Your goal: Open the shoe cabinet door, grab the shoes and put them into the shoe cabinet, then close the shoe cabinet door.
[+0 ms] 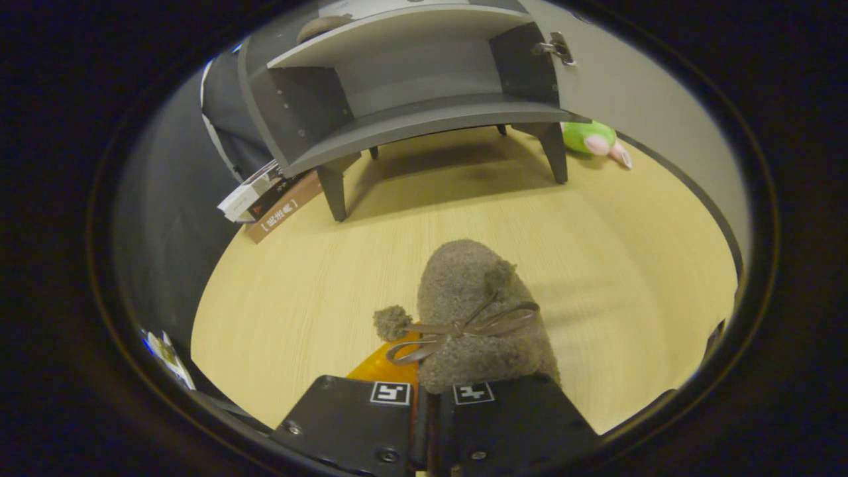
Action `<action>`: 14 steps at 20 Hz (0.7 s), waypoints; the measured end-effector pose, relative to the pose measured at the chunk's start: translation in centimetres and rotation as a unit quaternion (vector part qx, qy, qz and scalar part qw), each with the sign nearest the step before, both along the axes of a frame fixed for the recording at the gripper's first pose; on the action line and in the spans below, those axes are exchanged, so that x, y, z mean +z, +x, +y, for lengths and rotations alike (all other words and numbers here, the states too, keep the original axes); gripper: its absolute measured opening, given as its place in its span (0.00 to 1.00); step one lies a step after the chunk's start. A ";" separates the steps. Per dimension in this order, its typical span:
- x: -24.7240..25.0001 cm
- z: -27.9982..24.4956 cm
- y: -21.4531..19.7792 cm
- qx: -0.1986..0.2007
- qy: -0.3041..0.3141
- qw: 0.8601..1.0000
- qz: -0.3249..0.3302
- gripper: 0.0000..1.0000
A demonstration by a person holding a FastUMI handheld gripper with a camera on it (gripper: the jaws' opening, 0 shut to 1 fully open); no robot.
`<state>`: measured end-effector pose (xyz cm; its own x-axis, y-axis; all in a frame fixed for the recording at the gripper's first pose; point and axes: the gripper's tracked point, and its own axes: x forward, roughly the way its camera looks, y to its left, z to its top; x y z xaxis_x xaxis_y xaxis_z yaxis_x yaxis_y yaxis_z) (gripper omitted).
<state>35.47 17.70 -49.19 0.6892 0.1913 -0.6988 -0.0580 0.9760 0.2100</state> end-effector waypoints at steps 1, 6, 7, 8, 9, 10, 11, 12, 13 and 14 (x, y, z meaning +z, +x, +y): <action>0.2 -0.2 0.1 0.000 -0.001 1.000 0.000 0.07; 2.7 -0.7 -0.4 0.009 -0.006 1.000 -0.019 0.06; 3.6 -0.7 -0.6 0.012 -0.013 0.999 -0.026 0.06; 4.7 -0.6 -1.1 0.014 -0.017 0.999 -0.037 0.06; 5.6 -0.6 -1.3 0.014 -0.018 0.999 -0.045 0.06; 7.0 -0.6 -1.5 0.013 -0.020 0.998 -0.057 0.06; 8.5 -0.6 -1.7 0.012 -0.023 0.997 -0.071 0.06; 10.2 -0.7 -2.0 0.011 -0.026 0.996 -0.087 0.06; 11.9 -0.9 -2.2 0.008 -0.029 0.994 -0.102 0.06; 13.7 -0.9 -2.5 0.006 -0.032 0.993 -0.117 0.06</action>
